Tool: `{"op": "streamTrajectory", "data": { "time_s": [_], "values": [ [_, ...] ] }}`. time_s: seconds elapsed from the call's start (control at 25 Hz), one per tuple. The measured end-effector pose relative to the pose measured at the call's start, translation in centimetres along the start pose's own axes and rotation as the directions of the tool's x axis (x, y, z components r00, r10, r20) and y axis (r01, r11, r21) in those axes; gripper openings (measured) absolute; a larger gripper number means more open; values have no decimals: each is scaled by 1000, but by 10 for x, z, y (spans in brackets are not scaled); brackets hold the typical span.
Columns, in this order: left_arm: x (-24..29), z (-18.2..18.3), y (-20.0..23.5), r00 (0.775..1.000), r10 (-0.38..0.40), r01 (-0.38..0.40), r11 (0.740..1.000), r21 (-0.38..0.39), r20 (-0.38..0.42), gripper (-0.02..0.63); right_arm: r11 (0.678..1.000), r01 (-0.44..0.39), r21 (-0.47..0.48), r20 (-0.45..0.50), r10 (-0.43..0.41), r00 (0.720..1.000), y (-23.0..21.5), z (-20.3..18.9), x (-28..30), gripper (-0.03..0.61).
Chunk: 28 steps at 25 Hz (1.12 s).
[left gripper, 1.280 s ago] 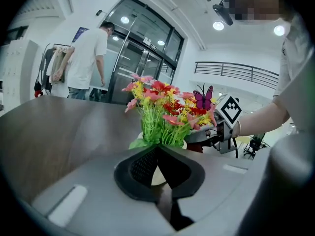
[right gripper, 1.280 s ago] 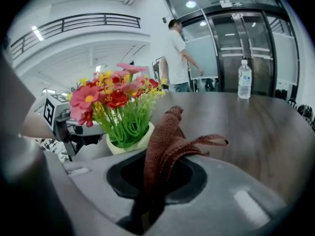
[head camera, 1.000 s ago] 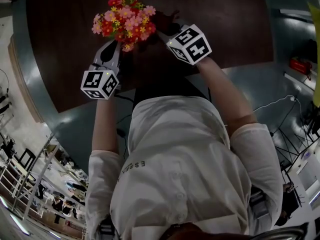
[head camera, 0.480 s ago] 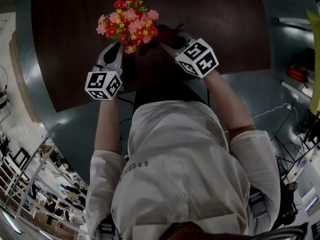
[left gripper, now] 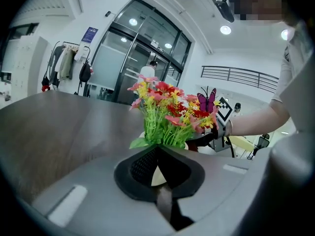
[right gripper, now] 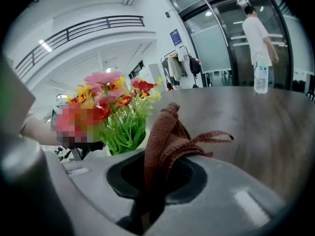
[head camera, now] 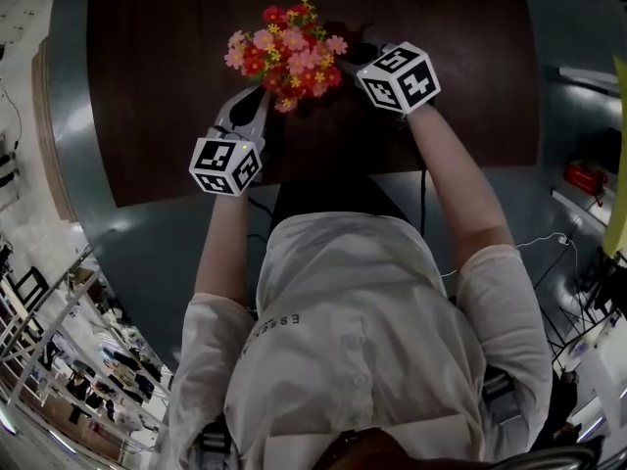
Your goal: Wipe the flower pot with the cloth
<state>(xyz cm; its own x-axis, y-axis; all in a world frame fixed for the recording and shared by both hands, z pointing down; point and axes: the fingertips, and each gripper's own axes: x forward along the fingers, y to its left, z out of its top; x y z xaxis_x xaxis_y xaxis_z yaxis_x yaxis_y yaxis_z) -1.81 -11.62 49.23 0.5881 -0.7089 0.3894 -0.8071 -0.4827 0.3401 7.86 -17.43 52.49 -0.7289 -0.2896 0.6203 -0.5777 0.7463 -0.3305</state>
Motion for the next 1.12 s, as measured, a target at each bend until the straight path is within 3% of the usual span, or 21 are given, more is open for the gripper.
{"op": "streamTrajectory", "data": {
  "time_s": [0.24, 0.44, 0.56, 0.64, 0.8, 0.96, 1.12],
  "values": [
    [-2, 3, 3, 999, 2, -2, 1000, -20, 35, 17, 997, -71, 20, -40, 72, 997, 13, -17, -6, 52],
    [-1, 2, 1, 999, -12, 14, 999, -43, 49, 17, 989, -117, 94, -45, 122, 992, 11, -32, -19, 52],
    [0, -2, -3, 999, -43, 43, 999, 11, 11, 17, 989, -103, 108, -41, 108, 993, -2, -27, -27, 52],
    [1, -2, 0, 998, -61, 62, 997, 44, -9, 16, 991, -104, 84, -37, 107, 994, -11, -13, -26, 52],
    [3, -4, -5, 993, -111, 111, 994, 16, -36, 17, 986, -165, -11, -47, 164, 985, -22, 16, -24, 52],
    [8, 0, -3, 991, -127, 127, 992, -2, -53, 15, 964, -244, -110, -85, 235, 968, -36, 51, -3, 52],
    [13, -2, -11, 988, -127, 123, 991, -45, -91, 15, 937, -316, -147, -130, 299, 945, -44, 63, 11, 52]
  ]
}}
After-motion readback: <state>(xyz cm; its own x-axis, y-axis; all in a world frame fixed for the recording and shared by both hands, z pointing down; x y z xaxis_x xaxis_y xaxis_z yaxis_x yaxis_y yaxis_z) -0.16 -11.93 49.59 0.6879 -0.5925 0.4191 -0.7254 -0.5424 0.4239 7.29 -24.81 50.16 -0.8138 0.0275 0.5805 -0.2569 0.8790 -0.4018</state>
